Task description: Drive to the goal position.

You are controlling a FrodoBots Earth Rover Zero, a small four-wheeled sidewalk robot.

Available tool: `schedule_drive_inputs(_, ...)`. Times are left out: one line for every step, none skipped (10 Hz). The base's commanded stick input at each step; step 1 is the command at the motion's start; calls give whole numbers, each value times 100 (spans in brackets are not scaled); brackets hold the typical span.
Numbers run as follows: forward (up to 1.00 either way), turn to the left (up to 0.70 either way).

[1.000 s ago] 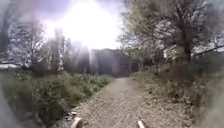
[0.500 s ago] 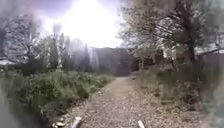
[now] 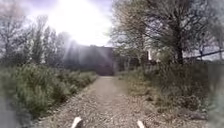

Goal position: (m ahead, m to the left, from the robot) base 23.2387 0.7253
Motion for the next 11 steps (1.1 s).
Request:
schedule_drive_inputs(70, 0)
schedule_drive_inputs(70, 0)
schedule_drive_inputs(70, 0)
schedule_drive_inputs(70, 0)
schedule_drive_inputs(70, 0)
schedule_drive_inputs(70, 0)
schedule_drive_inputs(70, 0)
schedule_drive_inputs(70, 0)
schedule_drive_inputs(70, 0)
schedule_drive_inputs(70, 0)
schedule_drive_inputs(70, 0)
